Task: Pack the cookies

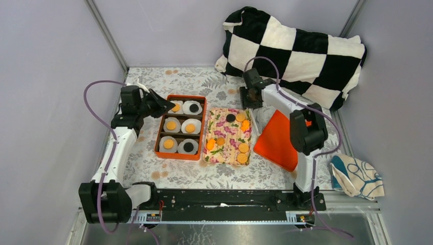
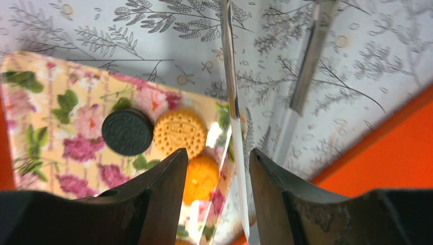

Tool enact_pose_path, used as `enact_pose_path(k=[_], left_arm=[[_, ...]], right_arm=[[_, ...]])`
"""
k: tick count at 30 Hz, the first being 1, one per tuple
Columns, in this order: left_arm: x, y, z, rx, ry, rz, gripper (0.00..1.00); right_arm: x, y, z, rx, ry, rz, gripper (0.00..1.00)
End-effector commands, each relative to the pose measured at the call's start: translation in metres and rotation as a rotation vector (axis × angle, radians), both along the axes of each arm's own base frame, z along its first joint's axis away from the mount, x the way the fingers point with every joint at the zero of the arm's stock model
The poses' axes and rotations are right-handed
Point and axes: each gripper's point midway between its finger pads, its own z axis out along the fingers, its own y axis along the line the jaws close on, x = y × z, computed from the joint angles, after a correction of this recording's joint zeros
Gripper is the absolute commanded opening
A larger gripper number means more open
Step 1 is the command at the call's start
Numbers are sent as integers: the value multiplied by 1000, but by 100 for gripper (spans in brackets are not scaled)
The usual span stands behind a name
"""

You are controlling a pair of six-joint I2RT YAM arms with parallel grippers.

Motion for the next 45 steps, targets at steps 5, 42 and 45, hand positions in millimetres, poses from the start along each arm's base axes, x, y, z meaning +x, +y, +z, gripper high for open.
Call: enact_pose_path(k=[5,42,45], left_arm=[[-3,-21,-22,56,-1,-40,12],[-51,-96,-137,223,257,-210,0],[-50,-100,-136,228,254,-222,0]], right_arm=[[-40,-23,60,52,-114,-64,55],[-313,48,-17,41,248,342,5],[-317,46,-30,26,273,340,3]])
